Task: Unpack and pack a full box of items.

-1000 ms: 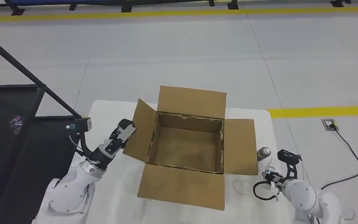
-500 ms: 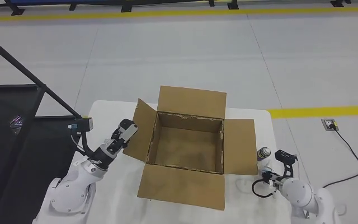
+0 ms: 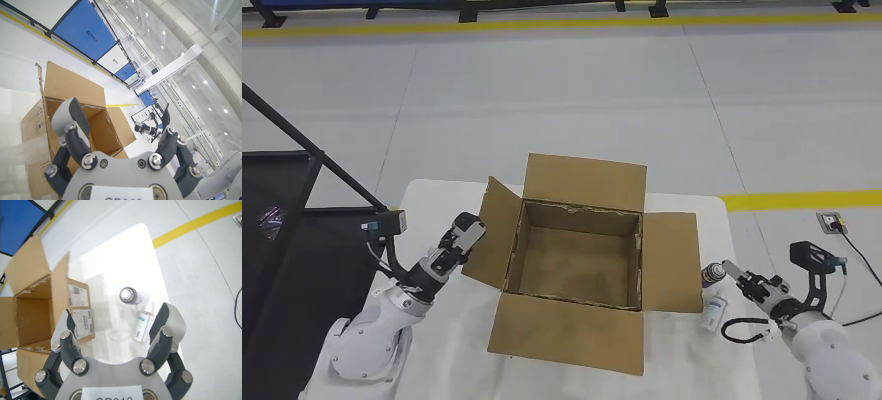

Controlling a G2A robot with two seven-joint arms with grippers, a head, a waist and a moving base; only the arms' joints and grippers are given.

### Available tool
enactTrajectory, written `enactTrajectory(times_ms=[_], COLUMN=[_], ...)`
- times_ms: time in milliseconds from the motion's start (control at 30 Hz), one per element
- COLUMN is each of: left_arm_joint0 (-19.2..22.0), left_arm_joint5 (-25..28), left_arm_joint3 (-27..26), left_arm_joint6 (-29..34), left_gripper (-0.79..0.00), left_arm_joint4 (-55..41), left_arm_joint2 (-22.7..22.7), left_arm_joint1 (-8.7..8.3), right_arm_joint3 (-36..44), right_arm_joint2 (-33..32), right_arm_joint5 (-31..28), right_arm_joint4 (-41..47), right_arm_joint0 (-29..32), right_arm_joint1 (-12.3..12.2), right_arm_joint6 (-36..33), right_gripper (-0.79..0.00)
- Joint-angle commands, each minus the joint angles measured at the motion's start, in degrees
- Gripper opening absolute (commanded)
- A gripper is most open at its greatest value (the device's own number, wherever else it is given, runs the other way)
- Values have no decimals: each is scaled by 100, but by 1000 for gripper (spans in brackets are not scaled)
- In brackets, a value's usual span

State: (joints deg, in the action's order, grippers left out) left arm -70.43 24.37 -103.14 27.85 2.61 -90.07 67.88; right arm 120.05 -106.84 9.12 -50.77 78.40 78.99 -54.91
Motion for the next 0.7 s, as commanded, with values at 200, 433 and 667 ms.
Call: enactTrajectory(times_ms=[200,433,667], left_arm_joint0=[-156,-247,-243], left_arm_joint5=[82,81,87], left_arm_joint3=[3,-35,-47], left_arm_joint6=[-82,-120,-119], left_gripper=[0,0,0], left_arm_joint4=[-81,-111,-108], left_arm_joint2=[-101,-206,-189], left_arm_joint1=[-26,-50,-67], right_arm_joint3=[-1360,-1873,-1794], right_arm_joint2=[814,1253,1604], right_arm_joint5=[-723,-884,-765], right_arm_joint4=[388,492,392], right_arm_joint0=[-1511,-1995,-2120], right_arm_joint1=[-136,-191,-235], right_arm_joint6=[-1211,-1471,-1512], right_gripper=[0,0,0])
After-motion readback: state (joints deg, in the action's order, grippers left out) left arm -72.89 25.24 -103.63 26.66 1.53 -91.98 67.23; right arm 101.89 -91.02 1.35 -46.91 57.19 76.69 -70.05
